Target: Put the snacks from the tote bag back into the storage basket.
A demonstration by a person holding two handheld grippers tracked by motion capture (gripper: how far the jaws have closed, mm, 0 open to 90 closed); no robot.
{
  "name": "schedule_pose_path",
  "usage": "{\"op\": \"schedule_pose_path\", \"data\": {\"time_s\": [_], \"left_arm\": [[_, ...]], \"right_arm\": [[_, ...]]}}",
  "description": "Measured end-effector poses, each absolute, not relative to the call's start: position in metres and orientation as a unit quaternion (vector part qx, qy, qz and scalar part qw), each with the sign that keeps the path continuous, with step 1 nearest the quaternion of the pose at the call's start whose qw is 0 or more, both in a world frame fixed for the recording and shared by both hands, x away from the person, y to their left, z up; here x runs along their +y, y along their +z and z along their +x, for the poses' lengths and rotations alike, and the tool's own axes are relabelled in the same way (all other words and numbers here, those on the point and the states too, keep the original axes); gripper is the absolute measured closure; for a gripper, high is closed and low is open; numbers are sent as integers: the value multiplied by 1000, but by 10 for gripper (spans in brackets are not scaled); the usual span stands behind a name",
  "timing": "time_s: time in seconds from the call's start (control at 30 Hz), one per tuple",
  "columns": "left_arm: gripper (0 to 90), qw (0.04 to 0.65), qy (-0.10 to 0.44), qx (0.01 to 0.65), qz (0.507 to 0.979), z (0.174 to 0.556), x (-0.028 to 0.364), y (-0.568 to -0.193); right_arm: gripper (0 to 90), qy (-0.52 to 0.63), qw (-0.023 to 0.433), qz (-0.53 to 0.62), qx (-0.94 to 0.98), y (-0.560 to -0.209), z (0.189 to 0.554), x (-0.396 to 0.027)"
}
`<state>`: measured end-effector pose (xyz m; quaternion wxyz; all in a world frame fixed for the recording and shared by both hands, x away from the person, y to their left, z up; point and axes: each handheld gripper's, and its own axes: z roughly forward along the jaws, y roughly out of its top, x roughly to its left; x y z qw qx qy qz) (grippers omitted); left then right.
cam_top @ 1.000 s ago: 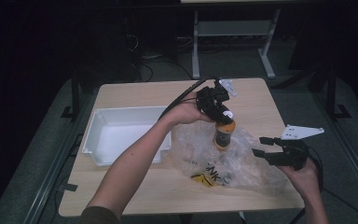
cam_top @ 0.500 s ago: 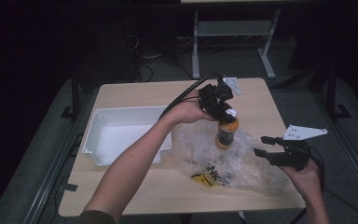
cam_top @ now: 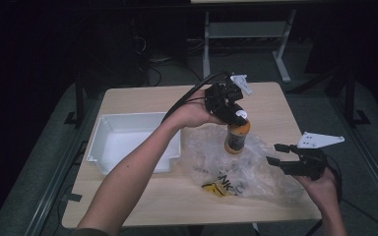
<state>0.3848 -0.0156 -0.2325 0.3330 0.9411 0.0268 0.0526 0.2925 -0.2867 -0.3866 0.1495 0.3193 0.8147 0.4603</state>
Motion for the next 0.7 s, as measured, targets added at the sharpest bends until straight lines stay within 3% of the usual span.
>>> {"op": "schedule_pose_path", "data": {"time_s": [0.7], "left_arm": [[592, 329, 57, 17, 942, 375, 22, -206]], "right_arm": [[414, 462, 151, 319, 813, -387, 293, -285]]}}
